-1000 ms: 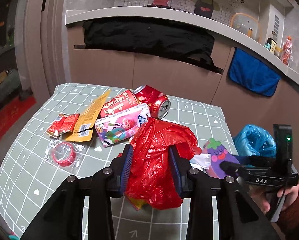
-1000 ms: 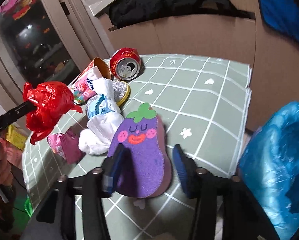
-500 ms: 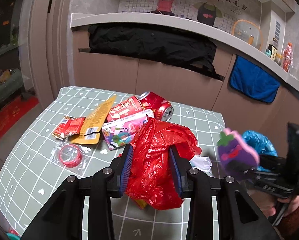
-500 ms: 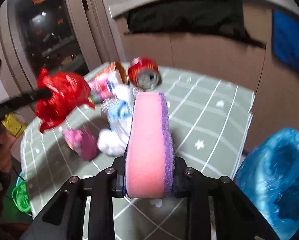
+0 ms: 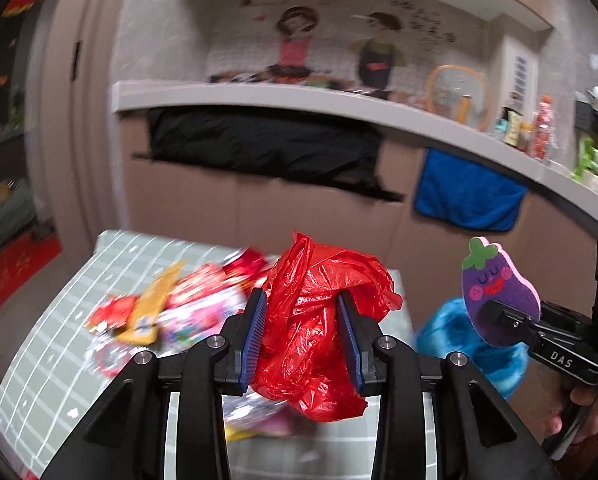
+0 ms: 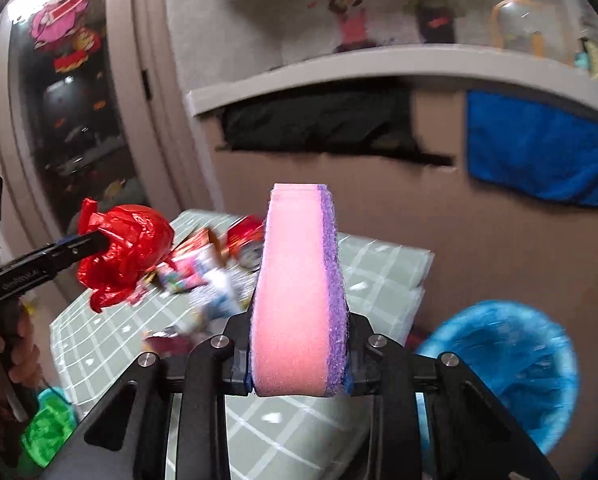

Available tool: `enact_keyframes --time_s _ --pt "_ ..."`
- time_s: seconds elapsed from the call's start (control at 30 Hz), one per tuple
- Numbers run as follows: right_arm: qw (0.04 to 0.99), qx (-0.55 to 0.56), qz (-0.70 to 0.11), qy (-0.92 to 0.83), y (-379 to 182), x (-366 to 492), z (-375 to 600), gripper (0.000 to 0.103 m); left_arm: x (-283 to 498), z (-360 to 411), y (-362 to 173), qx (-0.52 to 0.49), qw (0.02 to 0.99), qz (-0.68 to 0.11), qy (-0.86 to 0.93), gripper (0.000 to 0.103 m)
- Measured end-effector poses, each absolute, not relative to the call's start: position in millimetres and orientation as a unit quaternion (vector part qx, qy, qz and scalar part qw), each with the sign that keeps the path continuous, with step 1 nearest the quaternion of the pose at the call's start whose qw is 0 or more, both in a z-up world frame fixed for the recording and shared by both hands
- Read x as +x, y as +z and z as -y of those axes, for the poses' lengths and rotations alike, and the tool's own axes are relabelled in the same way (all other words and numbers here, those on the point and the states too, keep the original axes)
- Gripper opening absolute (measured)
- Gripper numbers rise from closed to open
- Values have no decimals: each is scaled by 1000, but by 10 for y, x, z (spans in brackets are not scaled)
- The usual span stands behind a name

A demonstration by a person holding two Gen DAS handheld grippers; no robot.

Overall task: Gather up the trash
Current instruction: 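Lift both held items and carry them toward the blue-lined bin, then open both tools over the bin to drop the sponge and bag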

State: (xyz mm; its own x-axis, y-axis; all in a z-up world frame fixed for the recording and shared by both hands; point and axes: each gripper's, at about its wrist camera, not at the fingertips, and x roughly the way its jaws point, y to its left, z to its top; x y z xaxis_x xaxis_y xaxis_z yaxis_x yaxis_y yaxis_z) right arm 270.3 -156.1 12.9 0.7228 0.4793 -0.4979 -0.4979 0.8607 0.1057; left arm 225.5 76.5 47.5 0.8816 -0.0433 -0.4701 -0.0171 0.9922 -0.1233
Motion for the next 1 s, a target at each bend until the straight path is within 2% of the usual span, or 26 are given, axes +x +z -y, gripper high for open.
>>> enact_keyframes --time_s 0.23,0.53,1.0 --pt "959 3 -226 168 242 2556 2599 28 2708 289 398 -54 957 -269 -97 36" --pt "961 50 -260 84 -127 2703 3460 28 3333 1425 -254 -29 919 -348 -184 36" --pt "941 59 -323 80 -627 3162 3588 28 3854 1687 -767 -28 899 -398 -183 37"
